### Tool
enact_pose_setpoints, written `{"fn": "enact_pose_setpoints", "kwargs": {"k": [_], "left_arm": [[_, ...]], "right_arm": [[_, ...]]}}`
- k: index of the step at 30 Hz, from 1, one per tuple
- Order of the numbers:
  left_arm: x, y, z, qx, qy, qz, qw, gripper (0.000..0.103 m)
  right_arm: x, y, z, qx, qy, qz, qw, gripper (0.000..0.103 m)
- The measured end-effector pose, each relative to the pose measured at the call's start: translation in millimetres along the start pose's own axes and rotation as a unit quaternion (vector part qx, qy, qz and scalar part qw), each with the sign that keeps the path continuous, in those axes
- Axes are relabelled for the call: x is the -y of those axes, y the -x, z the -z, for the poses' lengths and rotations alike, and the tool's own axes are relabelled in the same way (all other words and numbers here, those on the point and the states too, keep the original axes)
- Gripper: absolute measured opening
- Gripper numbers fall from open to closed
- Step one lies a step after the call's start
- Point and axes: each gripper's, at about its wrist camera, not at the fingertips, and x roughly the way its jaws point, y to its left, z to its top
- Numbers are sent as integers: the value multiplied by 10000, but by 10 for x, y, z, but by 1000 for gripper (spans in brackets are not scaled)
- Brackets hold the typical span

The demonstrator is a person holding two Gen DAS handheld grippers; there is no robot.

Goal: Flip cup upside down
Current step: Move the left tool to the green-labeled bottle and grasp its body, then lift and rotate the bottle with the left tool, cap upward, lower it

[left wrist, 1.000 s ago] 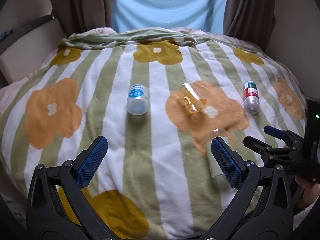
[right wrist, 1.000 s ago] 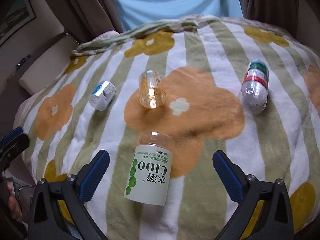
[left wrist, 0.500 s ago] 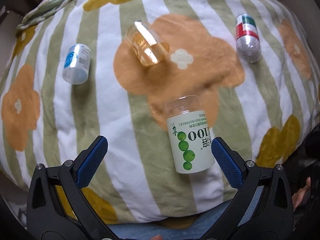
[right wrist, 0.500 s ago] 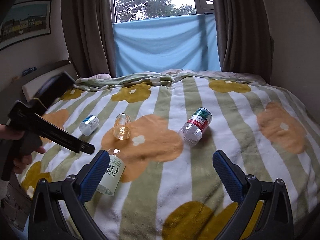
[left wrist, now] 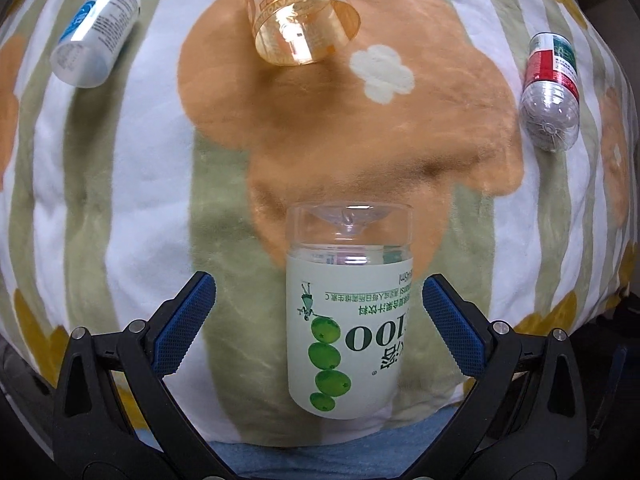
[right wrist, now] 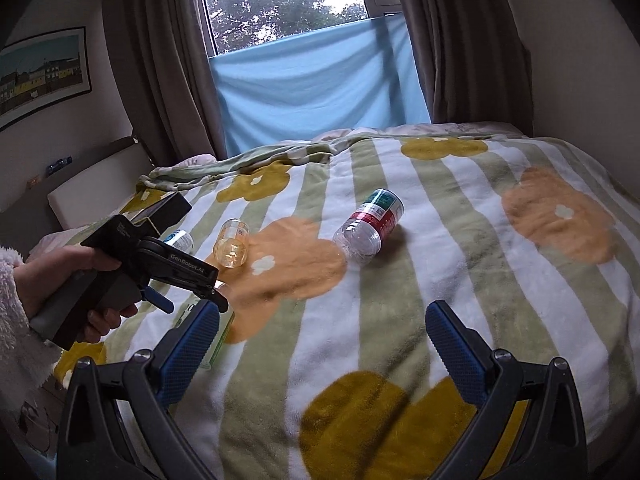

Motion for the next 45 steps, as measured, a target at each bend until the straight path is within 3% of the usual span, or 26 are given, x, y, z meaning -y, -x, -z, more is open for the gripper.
{"fn": "enact_pose_setpoints", "kwargs": {"k": [8, 12, 18, 21, 26, 27, 30, 33, 35, 37, 45], "left_arm": [[57, -180, -110, -253, -18, 59, 9997, 85], [90, -285, -147, -412, -21, 137, 9991, 59], [-7, -223, -96, -140, 25, 496, 9987, 59], [-150, -35, 2, 210, -67, 815, 9964, 59], [-340, 320, 156, 1367, -142, 1106, 9843, 59], [-381, 377, 190, 1681, -147, 1104, 9795, 59], [-317, 533, 336, 2851, -230, 829, 9546, 59], [-224, 545, 449, 3577, -219, 866, 9295, 59], [-154, 488, 474, 3863, -223, 837, 9183, 59], [-88, 392, 485, 3988, -262, 601, 9147, 59], [-93, 173, 476, 3808, -238, 646, 9221, 59]], "right_arm": [[51, -57, 53, -152, -71, -27, 9999, 103], [37, -91, 66, -208, -67, -74, 9997, 103], [-25, -153, 75, -278, 28, -128, 9995, 103], [-61, -165, 70, -287, 61, -180, 9994, 103], [-143, -203, 70, -339, 210, -203, 9990, 103], [-152, -215, 78, -346, 241, -196, 9989, 103], [-172, -254, 109, -379, 270, -249, 9986, 103], [-198, -287, 155, -458, 361, -295, 9979, 103], [-211, -299, 191, -483, 446, -299, 9974, 103], [-206, -321, 235, -529, 449, -335, 9970, 103], [-184, -405, 371, -689, 444, -597, 9948, 103]]}}
